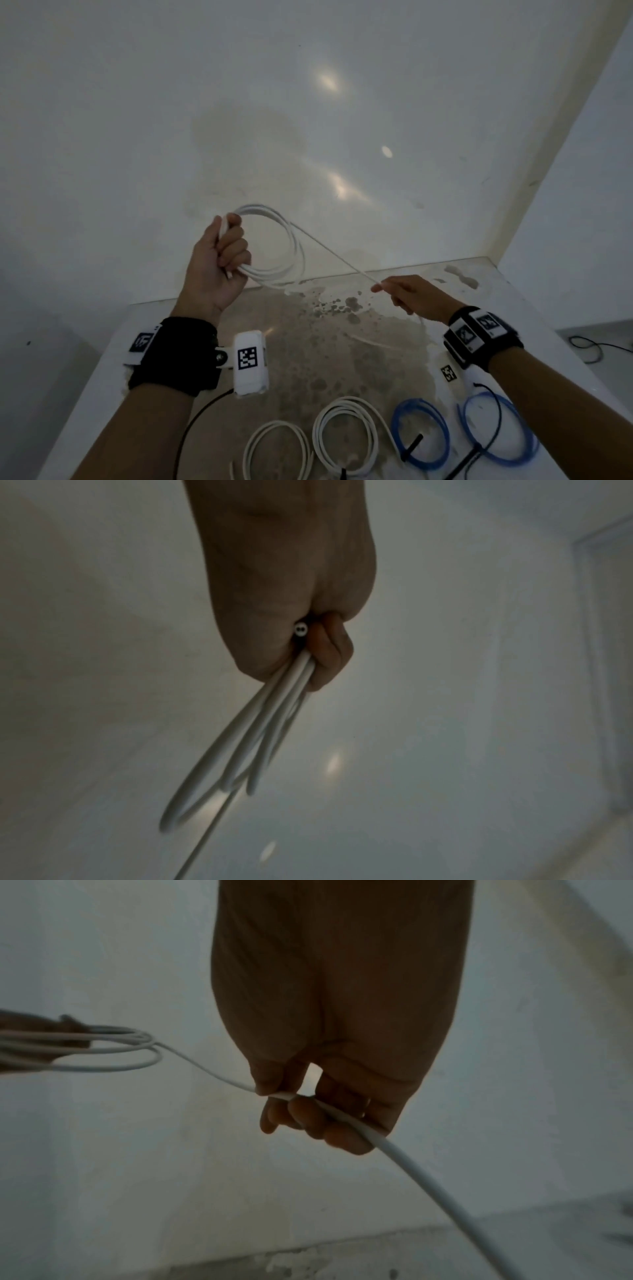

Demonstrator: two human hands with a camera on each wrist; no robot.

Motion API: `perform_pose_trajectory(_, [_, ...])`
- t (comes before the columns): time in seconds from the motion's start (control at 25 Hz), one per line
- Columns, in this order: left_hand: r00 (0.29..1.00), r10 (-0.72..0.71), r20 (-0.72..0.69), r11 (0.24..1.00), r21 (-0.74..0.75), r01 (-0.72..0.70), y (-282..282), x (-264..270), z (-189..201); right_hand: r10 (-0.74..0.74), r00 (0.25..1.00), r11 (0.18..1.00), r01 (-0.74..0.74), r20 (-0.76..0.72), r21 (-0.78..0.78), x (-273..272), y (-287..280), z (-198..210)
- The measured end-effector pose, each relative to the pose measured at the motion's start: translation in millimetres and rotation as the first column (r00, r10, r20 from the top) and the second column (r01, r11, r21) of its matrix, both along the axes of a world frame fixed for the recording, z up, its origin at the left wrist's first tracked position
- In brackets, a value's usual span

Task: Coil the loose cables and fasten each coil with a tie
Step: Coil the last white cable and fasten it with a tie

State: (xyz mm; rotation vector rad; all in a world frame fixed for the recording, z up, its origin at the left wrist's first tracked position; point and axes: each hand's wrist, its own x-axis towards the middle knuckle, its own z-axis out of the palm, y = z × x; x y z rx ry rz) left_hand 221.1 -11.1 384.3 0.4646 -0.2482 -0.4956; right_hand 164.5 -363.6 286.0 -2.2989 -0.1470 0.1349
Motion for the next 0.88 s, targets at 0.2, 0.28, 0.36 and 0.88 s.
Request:
perform_pose_trajectory(0.2, [0.929,0.371,0.001,0.898,0.253,-0.359,-22,2,1,0.339,0.94,0.829,-0.314,-0.031,-0.464,-19,42,51])
perform_pose_trajectory(0.28, [0.915,0.404,0.009,0.852,0.36,-0.38,-42,-2,-3,0.454,0.886,0.773,-0.339,0.094,-0.536,-24,74,86])
perform_pose_trajectory(0.36, [0.924,0.377,0.072,0.805,0.468,-0.365,-61,-11,-9,0.508,0.822,0.795,-0.332,0.258,-0.508,-23,94,117])
perform_pose_trajectory(0.88, [0.941,-0.338,-0.016,0.92,0.207,0.333,-51,-38,-5,-0.003,0.944,0.982,-0.06,0.33,0.179,13,48,105])
